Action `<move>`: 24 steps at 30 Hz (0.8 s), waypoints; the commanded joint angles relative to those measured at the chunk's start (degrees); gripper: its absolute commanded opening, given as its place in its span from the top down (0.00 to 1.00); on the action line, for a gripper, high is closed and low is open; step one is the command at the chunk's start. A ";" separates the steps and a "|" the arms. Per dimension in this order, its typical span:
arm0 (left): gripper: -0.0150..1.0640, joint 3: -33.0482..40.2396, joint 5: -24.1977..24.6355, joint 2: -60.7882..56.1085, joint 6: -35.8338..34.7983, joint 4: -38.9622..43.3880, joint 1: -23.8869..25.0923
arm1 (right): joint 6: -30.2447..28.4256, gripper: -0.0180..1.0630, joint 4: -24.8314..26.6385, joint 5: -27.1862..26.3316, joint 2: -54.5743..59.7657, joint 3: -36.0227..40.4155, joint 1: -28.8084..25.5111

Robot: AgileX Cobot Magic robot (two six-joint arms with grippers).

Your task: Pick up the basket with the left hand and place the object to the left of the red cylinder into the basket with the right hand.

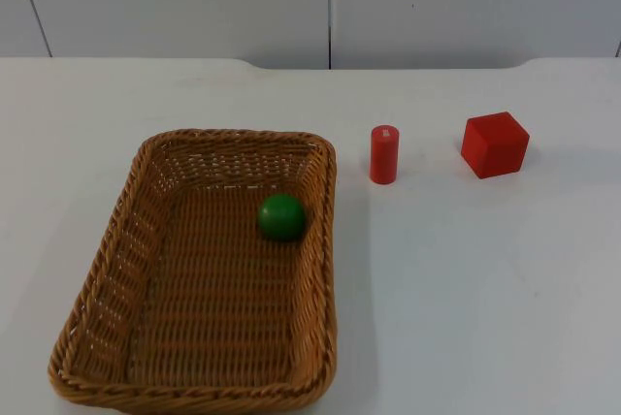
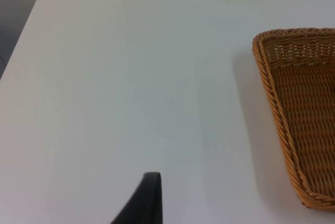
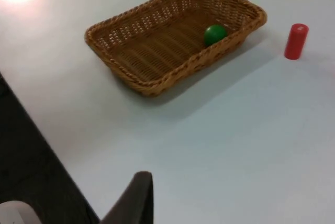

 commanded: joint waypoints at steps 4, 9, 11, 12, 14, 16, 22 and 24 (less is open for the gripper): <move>0.01 0.25 -0.08 -0.20 -0.36 0.05 -0.15 | 0.16 0.01 -0.14 -0.10 -0.19 0.12 -8.97; 0.01 0.25 -0.08 -0.20 -0.36 0.05 -0.15 | 0.16 0.01 -0.14 -0.10 -0.19 0.12 -22.07; 0.01 0.25 -0.08 -0.20 -0.36 0.05 -0.15 | 0.16 0.01 -0.14 -0.10 -0.19 0.12 -28.18; 0.01 0.25 -0.08 -0.20 -0.36 0.05 -0.15 | 0.16 0.01 -0.14 -0.10 -0.19 0.12 -28.18; 0.01 0.25 -0.08 -0.20 -0.36 0.05 -0.15 | 0.16 0.01 -0.14 -0.10 -0.19 0.12 -33.19; 0.01 0.25 -0.08 -0.20 -0.36 0.05 -0.15 | 0.16 0.01 -0.14 -0.10 -0.19 0.12 -38.05; 0.01 0.25 -0.08 -0.20 -0.36 0.05 -0.15 | 0.16 0.01 -0.14 -0.10 -0.19 0.12 -45.63; 0.01 0.25 -0.08 -0.20 -0.36 0.05 -0.15 | 0.16 0.01 -0.14 -0.10 -0.19 0.12 -47.62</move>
